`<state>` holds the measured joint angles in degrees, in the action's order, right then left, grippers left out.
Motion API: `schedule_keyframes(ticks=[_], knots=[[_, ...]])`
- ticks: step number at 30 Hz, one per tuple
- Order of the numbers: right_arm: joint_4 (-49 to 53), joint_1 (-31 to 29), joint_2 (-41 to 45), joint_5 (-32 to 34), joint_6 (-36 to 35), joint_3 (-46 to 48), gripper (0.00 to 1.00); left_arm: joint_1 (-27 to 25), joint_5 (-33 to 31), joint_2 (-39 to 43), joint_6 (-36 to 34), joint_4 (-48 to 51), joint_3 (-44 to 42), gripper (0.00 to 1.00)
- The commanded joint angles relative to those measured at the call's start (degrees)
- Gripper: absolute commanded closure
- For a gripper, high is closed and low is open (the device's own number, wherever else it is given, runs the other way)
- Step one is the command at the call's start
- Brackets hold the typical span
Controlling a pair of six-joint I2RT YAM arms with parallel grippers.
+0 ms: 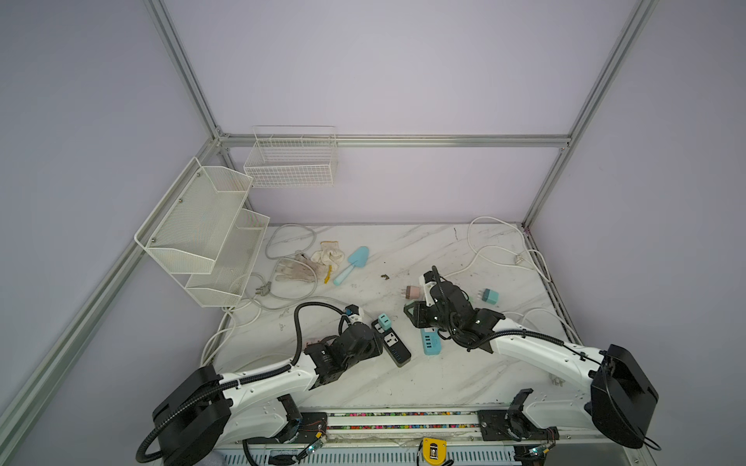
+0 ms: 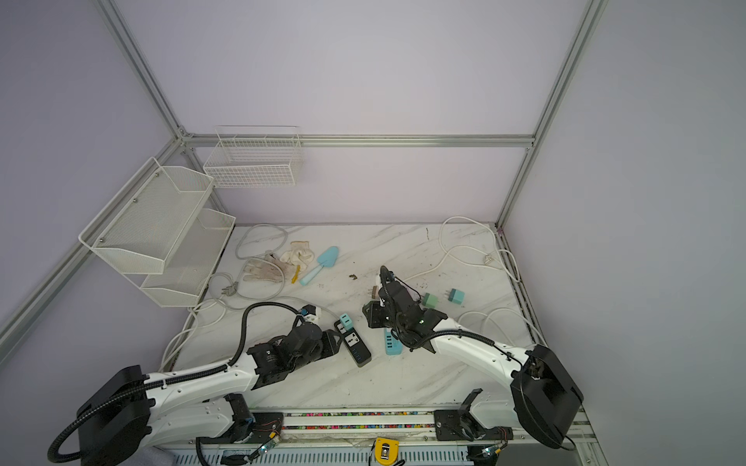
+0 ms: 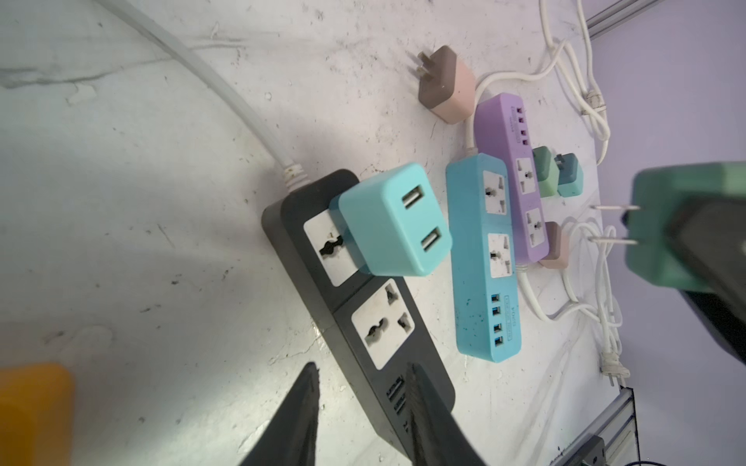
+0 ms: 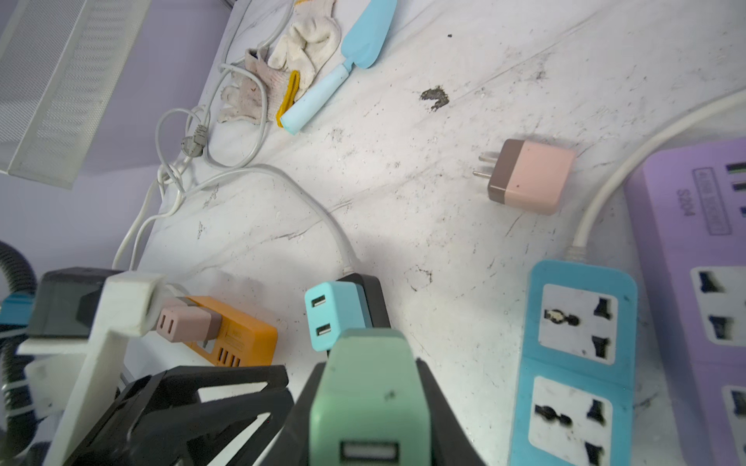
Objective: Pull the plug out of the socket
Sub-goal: 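Pull the green plug out with right gripper while left holds black strip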
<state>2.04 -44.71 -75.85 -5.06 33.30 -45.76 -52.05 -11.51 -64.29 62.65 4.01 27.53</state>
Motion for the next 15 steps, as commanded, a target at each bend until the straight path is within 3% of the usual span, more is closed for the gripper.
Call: schedule_keyframes(ticks=[1,15], knots=[[-7.36,1.53,-1.91,-3.28,2.71,1.43,0.93,0.63,-3.58,3.67,-2.07,1.9,1.62,0.62],[-16.9,2.26,-15.15,-2.85,6.39,0.43,0.93,1.46,-7.04,11.8,-3.15,7.25,-1.46,0.58]])
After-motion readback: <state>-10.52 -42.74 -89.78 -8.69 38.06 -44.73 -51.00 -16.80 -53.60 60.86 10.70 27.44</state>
